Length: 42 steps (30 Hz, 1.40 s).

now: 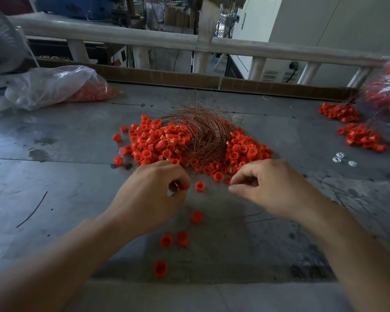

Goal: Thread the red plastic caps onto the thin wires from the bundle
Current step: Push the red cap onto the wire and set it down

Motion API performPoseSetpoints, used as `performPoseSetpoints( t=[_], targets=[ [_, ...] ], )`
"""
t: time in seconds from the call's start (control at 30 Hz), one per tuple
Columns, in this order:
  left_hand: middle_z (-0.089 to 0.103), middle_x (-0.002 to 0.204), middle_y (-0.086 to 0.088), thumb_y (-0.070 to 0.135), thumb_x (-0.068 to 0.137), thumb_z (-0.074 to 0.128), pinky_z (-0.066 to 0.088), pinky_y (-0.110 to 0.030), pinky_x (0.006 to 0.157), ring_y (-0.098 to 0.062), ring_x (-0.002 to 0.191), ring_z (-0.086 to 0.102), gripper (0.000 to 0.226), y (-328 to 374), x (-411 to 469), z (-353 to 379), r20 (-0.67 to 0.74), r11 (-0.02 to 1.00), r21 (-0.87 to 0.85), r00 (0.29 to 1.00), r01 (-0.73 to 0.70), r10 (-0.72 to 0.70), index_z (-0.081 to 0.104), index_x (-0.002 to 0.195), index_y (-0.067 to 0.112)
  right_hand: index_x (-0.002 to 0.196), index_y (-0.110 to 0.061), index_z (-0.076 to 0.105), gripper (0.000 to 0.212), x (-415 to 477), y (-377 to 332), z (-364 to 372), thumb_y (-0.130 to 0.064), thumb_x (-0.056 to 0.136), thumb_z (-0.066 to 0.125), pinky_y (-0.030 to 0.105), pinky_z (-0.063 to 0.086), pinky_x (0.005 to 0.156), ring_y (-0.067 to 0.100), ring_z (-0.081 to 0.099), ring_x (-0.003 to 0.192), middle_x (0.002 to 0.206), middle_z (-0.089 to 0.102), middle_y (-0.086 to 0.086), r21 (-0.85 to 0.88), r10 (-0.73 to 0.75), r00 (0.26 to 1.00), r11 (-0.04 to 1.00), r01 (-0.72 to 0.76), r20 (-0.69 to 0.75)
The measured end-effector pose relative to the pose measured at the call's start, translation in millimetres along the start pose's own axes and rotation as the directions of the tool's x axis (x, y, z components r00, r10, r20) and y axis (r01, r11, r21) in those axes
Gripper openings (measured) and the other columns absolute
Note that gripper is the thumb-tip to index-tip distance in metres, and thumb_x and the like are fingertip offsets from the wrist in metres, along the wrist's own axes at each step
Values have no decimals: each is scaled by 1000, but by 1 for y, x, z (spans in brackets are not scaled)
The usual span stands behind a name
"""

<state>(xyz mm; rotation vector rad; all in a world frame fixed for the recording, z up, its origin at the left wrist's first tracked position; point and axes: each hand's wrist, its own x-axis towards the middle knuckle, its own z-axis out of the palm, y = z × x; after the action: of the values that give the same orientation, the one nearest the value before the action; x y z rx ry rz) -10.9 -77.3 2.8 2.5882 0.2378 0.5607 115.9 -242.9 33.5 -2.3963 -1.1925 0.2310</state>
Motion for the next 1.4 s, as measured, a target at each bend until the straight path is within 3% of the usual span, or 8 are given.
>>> performPoseSetpoints(
  t=[0.17, 0.33, 0.53, 0.73, 1.0, 1.17, 1.27, 1.4],
  targets=[
    [48, 76, 29, 4, 73, 70, 32, 6, 69, 24, 80, 47, 26, -1, 0, 0, -67, 999, -50, 998, 12, -16, 71, 95, 19, 90, -27, 69, 17, -4, -8, 5, -35, 74, 72, 1, 37, 65, -14, 52, 74, 75, 57, -22, 31, -118, 975, 993, 114, 190],
    [64, 73, 20, 11, 76, 69, 42, -4, 67, 7, 76, 59, 29, 3, -1, -4, 33, 939, -335, 997, 74, -67, 65, 80, 39, 88, -25, 68, 10, -9, -15, 19, -22, 79, 67, 0, 36, 63, -9, 47, 64, 73, 58, -18, -54, -194, 949, 975, 214, 250],
    [66, 86, 16, 3, 75, 71, 49, -13, 73, -1, 77, 64, 35, 12, -6, -9, 229, 899, -435, 972, 54, 52, 66, 80, 37, 92, -20, 73, 13, -11, -25, 22, -18, 80, 68, 3, 42, 70, -7, 57, 80, 88, 71, -10, 146, -229, 932, 970, 195, 281],
    [66, 83, 12, 9, 75, 71, 49, -17, 72, -5, 78, 62, 19, 16, -7, -11, 336, 929, -361, 917, -84, 213, 72, 83, 25, 73, -32, 68, 7, -9, -16, -3, -26, 77, 68, 4, 41, 59, -11, 58, 64, 61, 61, -29, 253, -160, 983, 958, 133, 87],
    [69, 88, 5, 9, 71, 65, 38, 1, 72, 6, 81, 58, 22, 24, -14, -11, 441, 897, -359, 801, -256, 405, 74, 90, 17, 72, -30, 67, 10, 7, -10, -12, -25, 80, 68, 16, 47, 61, 1, 58, 61, 60, 64, -13, 124, -64, 985, 989, 85, -162],
    [64, 89, 11, 7, 73, 67, 45, -9, 76, 3, 82, 59, 27, 21, -13, -10, 289, 909, -341, 894, -240, 344, 72, 97, 18, 87, -23, 70, 10, 32, -11, -2, -18, 79, 69, 8, 40, 63, -2, 51, 60, 69, 58, -16, -69, -114, 985, 992, 106, -127],
    [59, 94, 22, 9, 72, 67, 40, -4, 79, 4, 90, 55, 40, 21, -12, -10, 114, 929, -329, 969, -171, 219, 64, 105, 31, 97, -20, 68, 20, 43, -6, 11, -14, 79, 68, 23, 42, 72, 5, 47, 74, 83, 53, -10, -183, -177, 970, 972, 147, -166],
    [56, 89, 27, 5, 73, 74, 42, -6, 77, 2, 90, 54, 57, 22, -12, -12, 83, 946, -313, 990, -81, 112, 53, 98, 51, 100, -18, 67, 18, 50, 1, 26, -17, 83, 64, 26, 39, 71, 11, 51, 90, 93, 54, -4, -256, -227, 957, 950, 177, -181]
  ],
)
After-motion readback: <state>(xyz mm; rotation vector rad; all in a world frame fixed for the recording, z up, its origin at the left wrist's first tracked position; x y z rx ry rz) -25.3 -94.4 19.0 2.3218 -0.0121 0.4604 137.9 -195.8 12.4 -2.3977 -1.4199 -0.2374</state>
